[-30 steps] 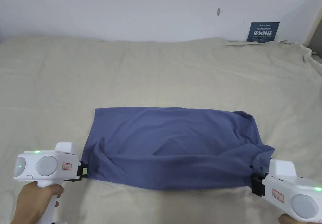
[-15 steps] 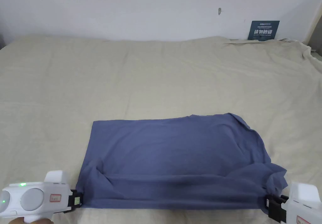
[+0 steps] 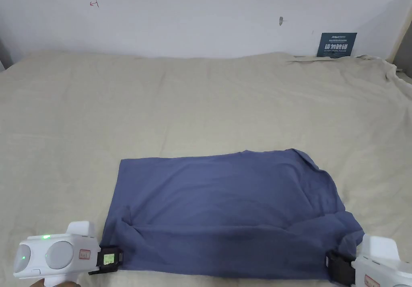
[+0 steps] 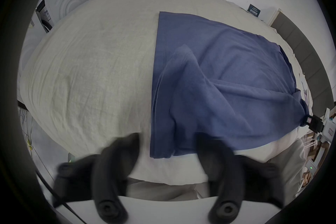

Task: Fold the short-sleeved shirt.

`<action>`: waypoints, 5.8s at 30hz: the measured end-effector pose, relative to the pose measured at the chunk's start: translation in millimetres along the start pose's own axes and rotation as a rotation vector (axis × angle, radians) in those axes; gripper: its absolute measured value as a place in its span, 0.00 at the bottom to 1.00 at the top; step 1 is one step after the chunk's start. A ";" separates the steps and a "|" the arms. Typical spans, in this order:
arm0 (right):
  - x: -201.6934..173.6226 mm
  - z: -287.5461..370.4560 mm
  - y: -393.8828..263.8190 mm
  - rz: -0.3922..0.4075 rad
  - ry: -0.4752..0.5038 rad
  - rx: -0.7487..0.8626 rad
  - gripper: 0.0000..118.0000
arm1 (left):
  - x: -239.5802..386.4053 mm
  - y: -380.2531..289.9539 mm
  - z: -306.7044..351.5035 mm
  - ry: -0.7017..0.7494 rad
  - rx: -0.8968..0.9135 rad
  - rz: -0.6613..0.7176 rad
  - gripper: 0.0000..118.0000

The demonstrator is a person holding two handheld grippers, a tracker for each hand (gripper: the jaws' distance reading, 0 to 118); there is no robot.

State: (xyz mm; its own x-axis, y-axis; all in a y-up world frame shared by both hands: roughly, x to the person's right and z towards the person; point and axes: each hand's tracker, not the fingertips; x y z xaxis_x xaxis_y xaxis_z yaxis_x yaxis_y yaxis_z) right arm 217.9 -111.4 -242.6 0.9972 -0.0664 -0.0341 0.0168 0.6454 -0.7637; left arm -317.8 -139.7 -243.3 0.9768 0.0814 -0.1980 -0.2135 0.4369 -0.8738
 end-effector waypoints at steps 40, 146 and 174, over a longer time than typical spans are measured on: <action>-53.6 17.1 140.9 0.090 0.001 0.464 0.00 | 25.5 193.6 -27.1 -0.053 0.347 -0.043 0.00; 54.6 -18.1 -24.4 -0.068 -0.009 -0.071 0.00 | -22.4 -28.0 -12.2 0.051 0.125 -0.101 0.02; -28.7 81.1 66.1 0.091 -0.095 0.485 0.00 | 41.7 24.9 87.9 -0.038 0.613 -0.060 0.00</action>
State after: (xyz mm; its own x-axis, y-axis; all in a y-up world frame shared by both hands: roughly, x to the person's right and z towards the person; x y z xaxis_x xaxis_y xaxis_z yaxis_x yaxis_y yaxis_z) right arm 196.2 -5.2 -239.8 0.9980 0.0616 -0.0106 -0.0611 0.9261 -0.3722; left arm -281.0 -46.7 -234.2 0.9891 0.0678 -0.1304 -0.1215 0.8762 -0.4663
